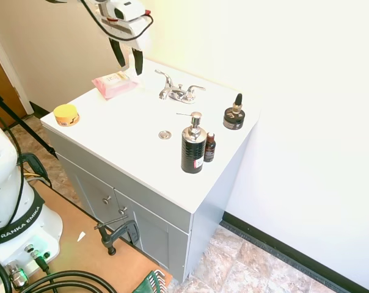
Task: Turn on the hot water
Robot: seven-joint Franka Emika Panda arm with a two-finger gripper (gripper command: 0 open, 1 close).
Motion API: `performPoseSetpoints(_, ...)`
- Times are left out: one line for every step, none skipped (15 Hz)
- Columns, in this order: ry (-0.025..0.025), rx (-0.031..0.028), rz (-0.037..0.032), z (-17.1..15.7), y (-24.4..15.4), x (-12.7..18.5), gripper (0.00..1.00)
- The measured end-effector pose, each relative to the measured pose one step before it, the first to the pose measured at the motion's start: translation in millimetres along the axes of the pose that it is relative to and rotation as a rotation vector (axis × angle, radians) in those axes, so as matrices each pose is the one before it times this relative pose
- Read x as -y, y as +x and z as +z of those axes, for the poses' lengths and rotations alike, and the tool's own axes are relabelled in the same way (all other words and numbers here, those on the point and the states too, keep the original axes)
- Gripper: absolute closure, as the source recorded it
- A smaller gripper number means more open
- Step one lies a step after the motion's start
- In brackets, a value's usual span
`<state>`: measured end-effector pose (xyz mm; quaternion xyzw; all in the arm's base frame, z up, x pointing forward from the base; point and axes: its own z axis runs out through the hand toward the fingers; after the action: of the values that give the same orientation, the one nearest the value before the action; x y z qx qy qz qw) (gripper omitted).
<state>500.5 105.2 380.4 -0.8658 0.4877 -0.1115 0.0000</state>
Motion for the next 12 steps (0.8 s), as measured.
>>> performPoseSetpoints(0.01773, -0.03668, 0.01223, 5.87, 0.23, 16.1, 0.0)
performPoseSetpoints(0.00208, -0.03057, 0.00835, 8.54, 1.31, 12.49, 0.0)
performPoseSetpoints(-0.00254, -0.03022, 0.00326, 8.53, 3.22, 10.42, 0.0)
performPoseSetpoints(-0.00151, -0.02754, -0.00051, 7.69, 4.72, 8.72, 0.0)
performPoseSetpoints(-0.00122, -0.02343, 0.00086, 7.13, 3.96, 7.39, 0.0)
performPoseSetpoints(-0.00091, -0.01514, 0.00371, 6.28, 3.24, 6.3, 0.0)
performPoseSetpoints(0.00095, -0.01312, 0.00198, 4.65, 2.83, 6.03, 0.0)
performPoseSetpoints(0.00232, -0.01668, -0.00083, 3.48, 2.18, 5.61, 0.0)
performPoseSetpoints(0.00235, -0.01878, 0.00024, 3.51, 1.17, 5.22, 0.0)
performPoseSetpoints(-0.00021, -0.01164, 0.00021, 4.29, -0.08, 4.38, 0.0)
performPoseSetpoints(-0.00255, -0.0087, -0.00437, 5.06, -1.09, 3.25, 0.0)
performPoseSetpoints(-0.00408, -0.00862, -0.00373, 4.92, -0.7, 1.73, 0.0)
